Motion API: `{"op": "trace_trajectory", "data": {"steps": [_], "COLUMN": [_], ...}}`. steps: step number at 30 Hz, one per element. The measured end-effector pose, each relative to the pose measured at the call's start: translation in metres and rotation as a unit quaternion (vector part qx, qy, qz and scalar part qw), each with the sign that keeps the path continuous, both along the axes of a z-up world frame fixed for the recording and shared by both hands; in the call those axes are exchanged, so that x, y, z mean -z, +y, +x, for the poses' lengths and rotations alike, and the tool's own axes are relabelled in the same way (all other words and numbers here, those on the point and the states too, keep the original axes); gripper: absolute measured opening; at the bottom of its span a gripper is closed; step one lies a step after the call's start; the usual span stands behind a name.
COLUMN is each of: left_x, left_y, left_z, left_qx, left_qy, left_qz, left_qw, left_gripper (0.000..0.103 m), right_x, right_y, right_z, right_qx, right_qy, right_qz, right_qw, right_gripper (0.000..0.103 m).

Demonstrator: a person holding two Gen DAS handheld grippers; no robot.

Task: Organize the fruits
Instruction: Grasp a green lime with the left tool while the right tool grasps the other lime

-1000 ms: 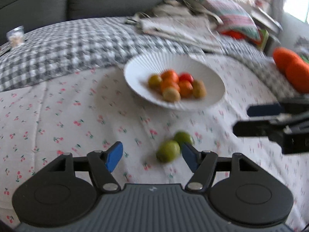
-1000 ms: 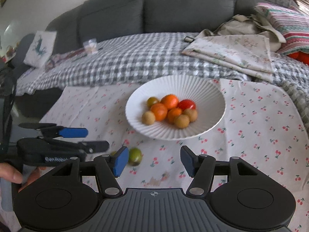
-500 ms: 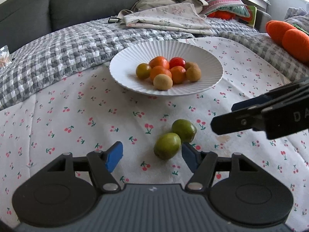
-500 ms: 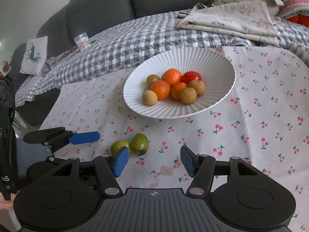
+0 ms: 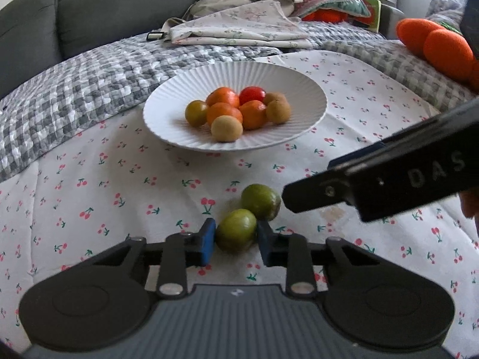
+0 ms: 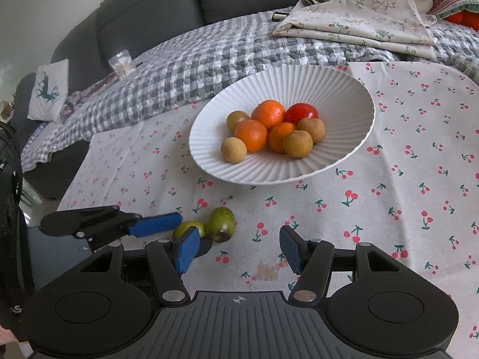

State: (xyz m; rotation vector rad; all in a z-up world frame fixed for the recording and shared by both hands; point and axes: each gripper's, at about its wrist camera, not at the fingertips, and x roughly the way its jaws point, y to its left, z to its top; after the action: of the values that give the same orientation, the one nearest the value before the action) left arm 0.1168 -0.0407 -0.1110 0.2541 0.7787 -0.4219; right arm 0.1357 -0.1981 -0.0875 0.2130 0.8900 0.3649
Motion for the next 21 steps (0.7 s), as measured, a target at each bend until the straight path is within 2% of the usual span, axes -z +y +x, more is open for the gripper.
{"op": "trace_trajectory", "data": {"steps": [5, 11, 21], "left_x": [-0.002, -0.011, -0.01], "left_y": [0.003, 0.025, 0.056], "left_z": [-0.001, 0.003, 0.002], "left_qx": [-0.004, -0.04, -0.074], "left_qy": [0.0, 0.001, 0.008], "left_qz": [-0.004, -0.016, -0.015], "left_qw": [1.0, 0.9991, 0.9971], "left_gripper": [0.028, 0.028, 0.028], "right_x": [0.001, 0.001, 0.01], "right_y": [-0.002, 0.002, 0.029], "right_z": [0.003, 0.006, 0.011], "right_qx": [0.006, 0.005, -0.021], "right_qy": [0.001, -0.003, -0.007], "right_qz": [0.004, 0.006, -0.013], "right_qw": [1.0, 1.0, 1.0], "right_gripper": [0.06, 0.059, 0.059]}}
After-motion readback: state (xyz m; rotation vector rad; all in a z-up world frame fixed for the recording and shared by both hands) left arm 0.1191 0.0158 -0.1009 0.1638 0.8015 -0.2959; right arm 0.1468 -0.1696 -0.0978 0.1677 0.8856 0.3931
